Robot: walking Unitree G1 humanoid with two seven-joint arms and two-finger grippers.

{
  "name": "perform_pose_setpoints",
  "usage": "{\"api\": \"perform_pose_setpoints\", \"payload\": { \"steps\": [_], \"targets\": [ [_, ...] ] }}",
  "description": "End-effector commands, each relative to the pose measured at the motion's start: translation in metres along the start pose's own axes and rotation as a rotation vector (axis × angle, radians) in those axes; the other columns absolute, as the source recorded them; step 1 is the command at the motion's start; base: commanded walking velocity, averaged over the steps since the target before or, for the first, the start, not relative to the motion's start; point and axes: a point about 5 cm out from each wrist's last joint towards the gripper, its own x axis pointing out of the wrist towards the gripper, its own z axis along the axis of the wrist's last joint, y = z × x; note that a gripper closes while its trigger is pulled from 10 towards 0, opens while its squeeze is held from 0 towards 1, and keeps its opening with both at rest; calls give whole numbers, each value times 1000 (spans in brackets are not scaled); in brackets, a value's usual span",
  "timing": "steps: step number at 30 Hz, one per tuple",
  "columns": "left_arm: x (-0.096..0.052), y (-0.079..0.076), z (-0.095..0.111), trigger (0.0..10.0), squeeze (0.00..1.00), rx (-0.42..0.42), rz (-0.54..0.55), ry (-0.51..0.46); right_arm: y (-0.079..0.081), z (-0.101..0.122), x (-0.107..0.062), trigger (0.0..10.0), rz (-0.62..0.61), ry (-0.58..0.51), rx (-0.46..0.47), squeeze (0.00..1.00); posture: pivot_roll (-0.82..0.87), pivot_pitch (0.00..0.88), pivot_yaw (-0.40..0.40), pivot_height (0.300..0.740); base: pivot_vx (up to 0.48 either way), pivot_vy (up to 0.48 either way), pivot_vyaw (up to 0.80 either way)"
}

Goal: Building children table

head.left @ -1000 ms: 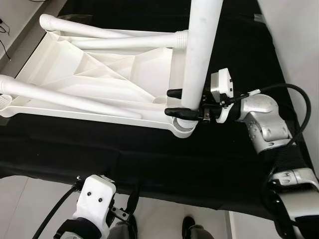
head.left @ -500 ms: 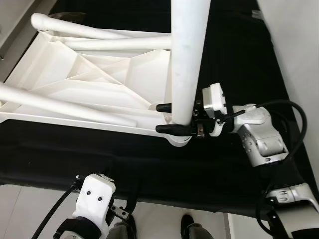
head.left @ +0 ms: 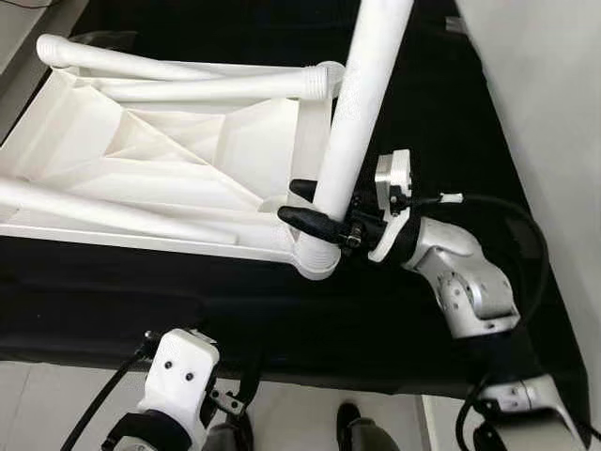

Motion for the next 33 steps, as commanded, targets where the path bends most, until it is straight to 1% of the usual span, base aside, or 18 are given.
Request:
{"api": "perform_pose_setpoints", "payload": {
  "steps": [1,2,3,5,7,10,11,12,13,14,16,20,26,30,33],
  "targets": [
    [-4,-2,-1,10000,0,-2,-8,20,11,-30,-2,10000,4,77,117,0,56,415,2,740,0,0,0],
    [-4,-2,-1,10000,0,-3,-11,20,15,-29,-4,10000,8,56,104,0,56,411,3,740,0,0,0],
    [-4,-2,-1,10000,0,-3,-11,20,15,-29,-4,10000,8,56,104,0,56,411,3,740,0,0,0],
    [-4,-2,-2,10000,0,-3,-14,21,21,-26,-7,10000,17,29,78,0,57,408,4,740,0,0,0],
    [-4,-2,-2,10000,0,-2,-14,21,26,-24,-8,10000,49,33,26,0,57,405,6,740,0,0,0],
    [-4,-2,-2,10000,0,-1,-14,22,28,-23,-8,10000,71,39,0,0,58,404,7,740,0,0,0],
    [-4,-2,-2,10000,0,0,-14,22,32,-23,-9,10000,96,60,-24,0,58,402,8,740,0,0,0],
    [-4,-2,-2,10000,0,1,-15,22,37,-26,-11,10000,143,118,-67,0,58,402,8,740,0,0,0],
    [-4,-2,-2,10000,0,1,-15,22,37,-26,-11,10000,143,118,-67,0,58,402,8,740,0,0,0],
    [-3,-1,-2,10000,0,2,-15,21,40,-28,-12,10000,185,172,-97,0,57,404,10,740,0,0,0],
    [-3,-1,-2,10000,0,2,-15,21,40,-28,-12,10000,185,172,-97,0,57,404,10,740,0,0,0],
    [-2,-1,-2,10000,0,2,-15,19,42,-30,-15,10000,240,256,-137,0,53,407,7,740,0,0,0],
    [-2,-1,-2,10000,0,2,-13,18,41,-30,-16,10000,273,299,-157,0,52,410,2,740,0,0,0],
    [-2,-1,-1,10000,0,1,-12,17,37,-29,-16,10000,303,338,-167,0,48,413,-4,740,0,0,0],
    [-2,-2,-1,10000,0,-1,-12,16,32,-28,-15,10000,298,365,-152,0,48,414,-7,740,0,0,0]
  ]
}}
